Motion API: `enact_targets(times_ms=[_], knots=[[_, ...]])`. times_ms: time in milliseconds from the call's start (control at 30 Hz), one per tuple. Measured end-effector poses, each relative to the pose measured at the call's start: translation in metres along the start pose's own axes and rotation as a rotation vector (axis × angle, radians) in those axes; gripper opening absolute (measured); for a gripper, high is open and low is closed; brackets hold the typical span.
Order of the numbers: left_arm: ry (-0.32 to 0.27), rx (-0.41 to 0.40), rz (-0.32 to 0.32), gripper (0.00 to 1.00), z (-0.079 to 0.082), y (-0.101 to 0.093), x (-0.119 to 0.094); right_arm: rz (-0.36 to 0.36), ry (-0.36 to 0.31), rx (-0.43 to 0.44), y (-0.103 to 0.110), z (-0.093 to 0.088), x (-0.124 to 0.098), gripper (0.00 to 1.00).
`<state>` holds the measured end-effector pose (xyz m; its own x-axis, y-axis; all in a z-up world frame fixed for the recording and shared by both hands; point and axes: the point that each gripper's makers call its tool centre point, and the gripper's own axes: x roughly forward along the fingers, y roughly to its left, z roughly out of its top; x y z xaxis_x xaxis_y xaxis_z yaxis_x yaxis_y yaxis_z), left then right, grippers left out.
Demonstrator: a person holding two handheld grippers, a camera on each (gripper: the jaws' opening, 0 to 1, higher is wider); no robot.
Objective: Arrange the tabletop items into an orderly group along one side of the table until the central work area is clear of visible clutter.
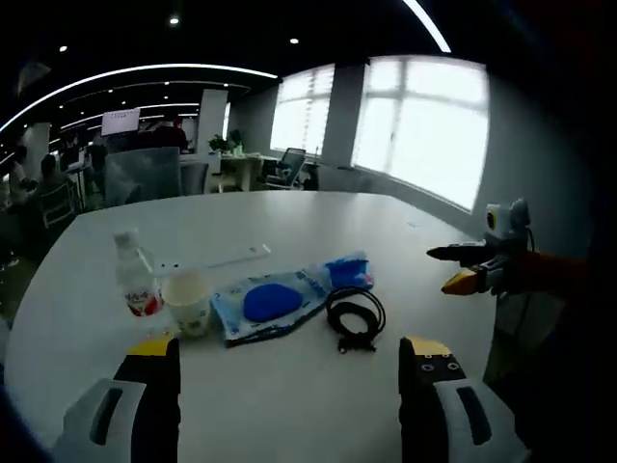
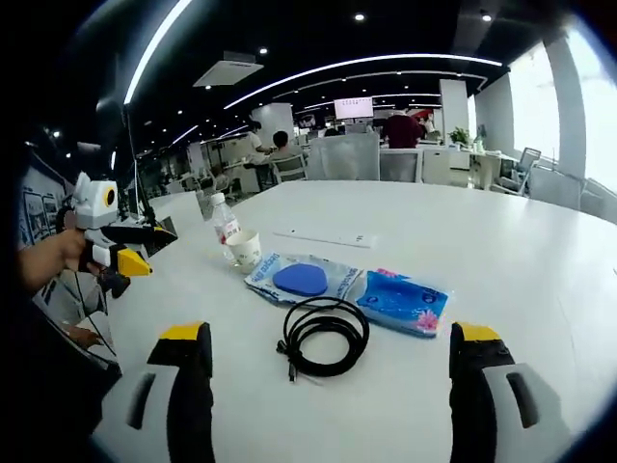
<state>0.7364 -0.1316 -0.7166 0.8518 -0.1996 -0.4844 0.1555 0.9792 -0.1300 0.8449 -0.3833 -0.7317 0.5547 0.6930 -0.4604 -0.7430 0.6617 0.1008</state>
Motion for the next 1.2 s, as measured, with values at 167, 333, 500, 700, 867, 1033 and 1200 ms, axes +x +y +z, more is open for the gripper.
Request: enact_targets(times_ms=[167, 333, 500, 700, 867, 1033, 1200], knots=[[0.005, -0.033, 0.022, 0.98, -0.008, 0.018, -0.02, 0.003, 0.007, 0.019, 0.002, 0.0, -0.009, 1.0], [-0.002, -0.073, 0.033, 0.99, -0.011, 0.027, -0.033, -0.005, 0.033, 0.022, 0.004, -0.007, -0.014, 1.0], [0.002, -0.071, 0.023, 0.99, -0.013, 0.022, -0.032, -0.015, 0.026, 0.028, 0.002, -0.004, -0.018, 1.0], [-0.013, -0.071, 0.018, 0.99, -0.007, 0.02, -0.033, -0.016, 0.036, 0.023, 0.005, -0.005, -0.02, 1.0], [-0.01, -0.07, 0.009, 0.99, -0.006, 0.017, -0.032, -0.02, 0.048, 0.028, 0.004, -0.008, -0.02, 1.0], [0.002, -0.063, 0.015, 0.99, -0.01, 0.018, -0.03, -0.017, 0.044, 0.033, 0.003, -0.006, -0.019, 1.0], [0.007, -0.053, 0.015, 0.99, -0.011, 0.015, -0.028, -0.007, 0.045, 0.031, 0.003, -0.006, -0.015, 1.0]])
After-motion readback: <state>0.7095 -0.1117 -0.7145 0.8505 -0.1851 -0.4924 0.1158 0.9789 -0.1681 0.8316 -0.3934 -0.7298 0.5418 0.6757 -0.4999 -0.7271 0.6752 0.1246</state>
